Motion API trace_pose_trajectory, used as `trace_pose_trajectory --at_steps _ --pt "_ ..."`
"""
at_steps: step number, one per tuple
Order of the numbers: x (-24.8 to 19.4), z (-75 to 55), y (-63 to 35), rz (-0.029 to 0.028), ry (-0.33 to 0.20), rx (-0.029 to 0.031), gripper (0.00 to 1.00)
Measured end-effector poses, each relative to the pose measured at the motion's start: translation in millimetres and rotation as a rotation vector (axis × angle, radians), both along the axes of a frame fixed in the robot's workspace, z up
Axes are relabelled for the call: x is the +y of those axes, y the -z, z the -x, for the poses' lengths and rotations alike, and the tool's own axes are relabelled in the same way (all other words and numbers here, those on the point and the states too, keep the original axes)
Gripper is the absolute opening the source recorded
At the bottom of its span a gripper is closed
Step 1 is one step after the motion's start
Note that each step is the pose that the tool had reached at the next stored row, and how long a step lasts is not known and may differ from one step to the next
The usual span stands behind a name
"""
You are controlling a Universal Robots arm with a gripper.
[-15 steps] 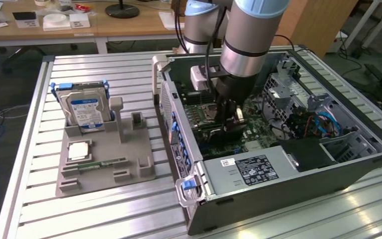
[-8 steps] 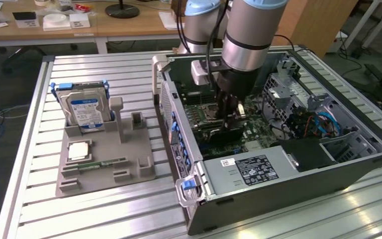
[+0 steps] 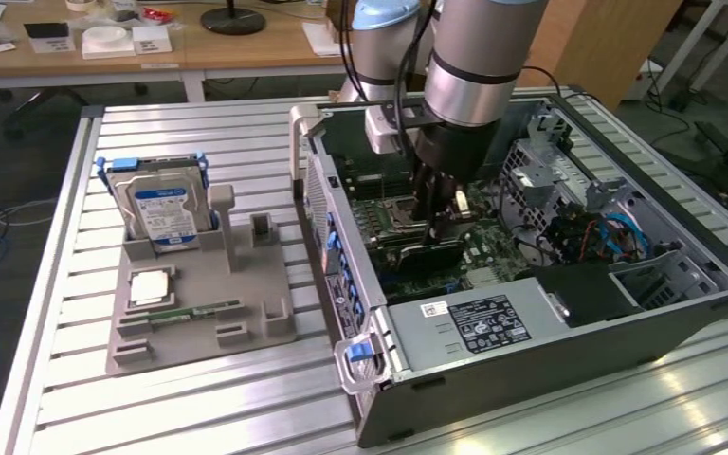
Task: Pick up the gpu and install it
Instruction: 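Insert the gpu into the slot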
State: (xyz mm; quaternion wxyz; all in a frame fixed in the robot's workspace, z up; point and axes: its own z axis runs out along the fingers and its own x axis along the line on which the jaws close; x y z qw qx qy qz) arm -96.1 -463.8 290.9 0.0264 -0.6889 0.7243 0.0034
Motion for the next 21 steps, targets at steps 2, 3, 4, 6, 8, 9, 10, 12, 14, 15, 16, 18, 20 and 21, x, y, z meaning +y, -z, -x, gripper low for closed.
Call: trace_pose_trajectory --at_steps 2,3,4,6,8,9,10,12,14,15,16,18,20,21 --pt "0.0 0.0 0.0 -0.0001 0.000 -0.0001 0.45" --pt "0.0 0.0 0.0 0.0000 0.000 0.0000 0.45" --pt "0.0 0.0 -0.1 0.0001 0.000 0.0000 0.45" --pt "-0.1 0.0 -1.0 0.0007 0.000 0.0003 0.45" --pt "0.0 0.0 -3.5 0.0006 0.000 0.0001 0.45" --pt "0.0 0.0 -5.2 0.0009 0.000 0.0001 0.45" --pt "0.0 0.0 -7.0 0.0014 0.000 0.0001 0.45" --pt "0.0 0.0 -10.9 0.0023 0.000 0.0000 0.45" --pt "0.0 0.0 -14.3 0.0032 0.000 0.0001 0.45" --pt "0.0 0.0 -15.4 0.0037 0.000 0.0001 0.45" --pt "0.0 0.0 -15.6 0.0037 0.000 0.0000 0.45" --pt "0.0 0.0 -15.6 0.0037 0.000 0.0000 0.45" --pt "0.0 0.0 -15.6 0.0038 0.000 0.0000 0.45" --pt "0.0 0.0 -15.6 0.0038 0.000 0.0000 0.45"
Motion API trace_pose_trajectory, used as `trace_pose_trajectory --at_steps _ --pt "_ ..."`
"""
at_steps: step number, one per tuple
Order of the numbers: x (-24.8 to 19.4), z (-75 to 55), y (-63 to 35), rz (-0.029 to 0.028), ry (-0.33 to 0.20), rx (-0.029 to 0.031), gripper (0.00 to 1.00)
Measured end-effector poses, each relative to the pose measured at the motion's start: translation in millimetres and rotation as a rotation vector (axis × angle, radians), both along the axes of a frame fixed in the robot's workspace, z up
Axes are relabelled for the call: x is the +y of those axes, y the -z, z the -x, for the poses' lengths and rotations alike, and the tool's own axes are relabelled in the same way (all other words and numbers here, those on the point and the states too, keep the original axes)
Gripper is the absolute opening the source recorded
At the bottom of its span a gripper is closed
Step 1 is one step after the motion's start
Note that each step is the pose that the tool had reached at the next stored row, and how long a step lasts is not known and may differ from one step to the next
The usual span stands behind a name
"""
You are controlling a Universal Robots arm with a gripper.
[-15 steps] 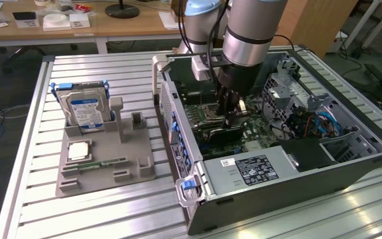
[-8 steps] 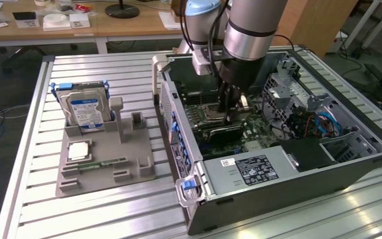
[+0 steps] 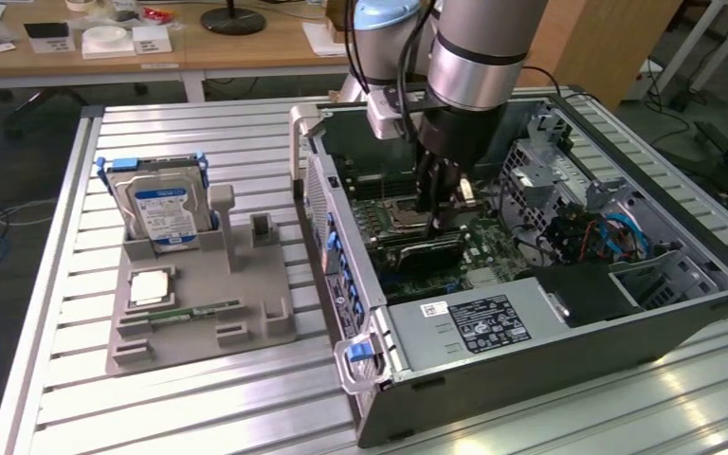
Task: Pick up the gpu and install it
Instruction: 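Insert the gpu into the slot, then press down on the gpu until it lock into place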
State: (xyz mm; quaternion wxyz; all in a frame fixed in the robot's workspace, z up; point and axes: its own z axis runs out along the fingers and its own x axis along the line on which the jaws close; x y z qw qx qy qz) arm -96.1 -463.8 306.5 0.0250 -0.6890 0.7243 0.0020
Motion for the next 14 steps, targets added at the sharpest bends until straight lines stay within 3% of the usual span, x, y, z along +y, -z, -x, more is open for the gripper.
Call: trace_pose_trajectory --at_steps 14 --pt "0.0 0.0 -3.0 0.0000 0.000 0.0000 0.45"
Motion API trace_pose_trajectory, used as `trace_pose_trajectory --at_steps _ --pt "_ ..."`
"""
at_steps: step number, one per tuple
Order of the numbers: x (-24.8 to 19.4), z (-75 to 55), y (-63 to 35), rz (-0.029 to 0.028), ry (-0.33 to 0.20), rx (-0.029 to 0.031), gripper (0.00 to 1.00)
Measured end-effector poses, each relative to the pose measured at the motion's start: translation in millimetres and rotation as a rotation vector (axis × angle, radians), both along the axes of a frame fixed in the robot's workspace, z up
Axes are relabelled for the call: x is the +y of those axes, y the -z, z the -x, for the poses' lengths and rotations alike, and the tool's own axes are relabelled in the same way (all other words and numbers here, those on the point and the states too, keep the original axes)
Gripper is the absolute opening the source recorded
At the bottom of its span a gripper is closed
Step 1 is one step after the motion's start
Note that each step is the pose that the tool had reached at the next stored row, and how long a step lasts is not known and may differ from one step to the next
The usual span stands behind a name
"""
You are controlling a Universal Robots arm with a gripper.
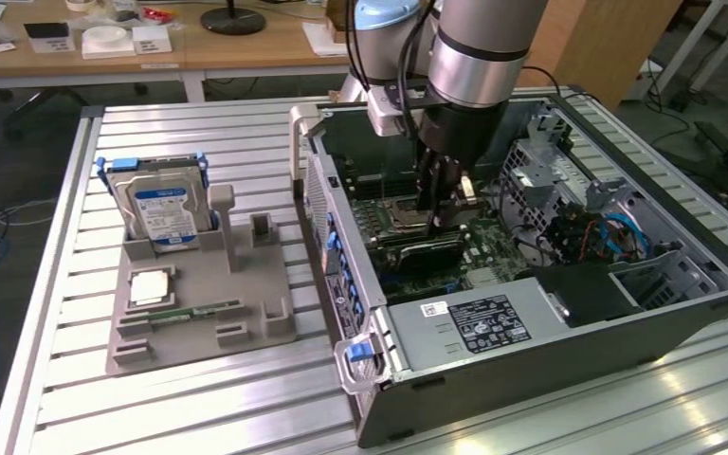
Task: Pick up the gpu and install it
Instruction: 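Press down on the gpu until it lock into place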
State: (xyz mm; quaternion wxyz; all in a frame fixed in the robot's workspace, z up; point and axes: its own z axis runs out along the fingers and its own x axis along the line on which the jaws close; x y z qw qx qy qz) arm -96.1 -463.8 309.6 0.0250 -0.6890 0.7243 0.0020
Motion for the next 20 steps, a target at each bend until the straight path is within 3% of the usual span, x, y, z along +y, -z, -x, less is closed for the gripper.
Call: trace_pose_trajectory --at_steps 6,14,20 --pt "0.0 0.0 0.0 0.0000 0.000 0.0000 0.44" --pt "0.0 0.0 0.0 0.0000 0.000 0.0000 0.11" --pt "0.0 0.0 0.0 0.0000 0.000 0.0000 0.11"
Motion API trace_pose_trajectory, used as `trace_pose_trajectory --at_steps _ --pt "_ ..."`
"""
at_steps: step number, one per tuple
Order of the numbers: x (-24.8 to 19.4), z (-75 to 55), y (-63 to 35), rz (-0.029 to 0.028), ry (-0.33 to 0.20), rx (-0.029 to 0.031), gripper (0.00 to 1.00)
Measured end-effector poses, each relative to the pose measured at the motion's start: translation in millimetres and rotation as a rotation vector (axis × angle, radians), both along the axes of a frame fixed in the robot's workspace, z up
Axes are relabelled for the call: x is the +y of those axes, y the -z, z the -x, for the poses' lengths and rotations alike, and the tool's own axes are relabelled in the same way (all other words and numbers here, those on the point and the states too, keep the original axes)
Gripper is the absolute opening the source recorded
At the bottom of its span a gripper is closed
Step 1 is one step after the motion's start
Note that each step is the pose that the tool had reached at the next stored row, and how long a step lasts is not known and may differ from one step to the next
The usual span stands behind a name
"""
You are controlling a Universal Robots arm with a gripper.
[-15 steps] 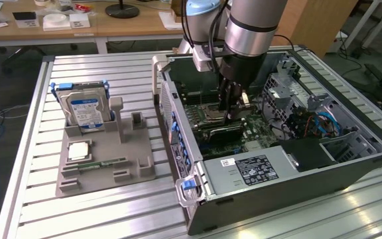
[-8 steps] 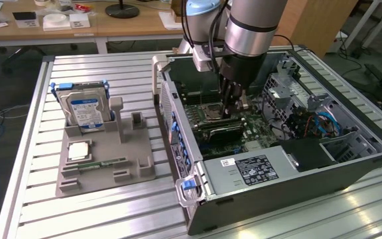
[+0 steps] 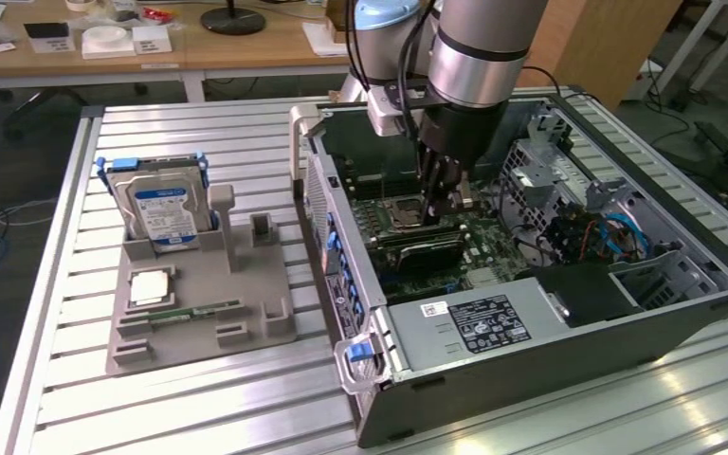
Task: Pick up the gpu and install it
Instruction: 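Press down on the gpu until it lock into place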
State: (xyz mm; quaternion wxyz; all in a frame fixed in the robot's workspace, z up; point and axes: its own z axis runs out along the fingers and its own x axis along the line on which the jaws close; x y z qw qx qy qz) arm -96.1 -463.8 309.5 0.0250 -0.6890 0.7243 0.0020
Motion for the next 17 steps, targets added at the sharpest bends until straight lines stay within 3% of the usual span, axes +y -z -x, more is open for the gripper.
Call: trace_pose_trajectory --at_steps 17 --pt "0.1 0.0 1.2 -0.0006 0.000 0.0000 0.11"
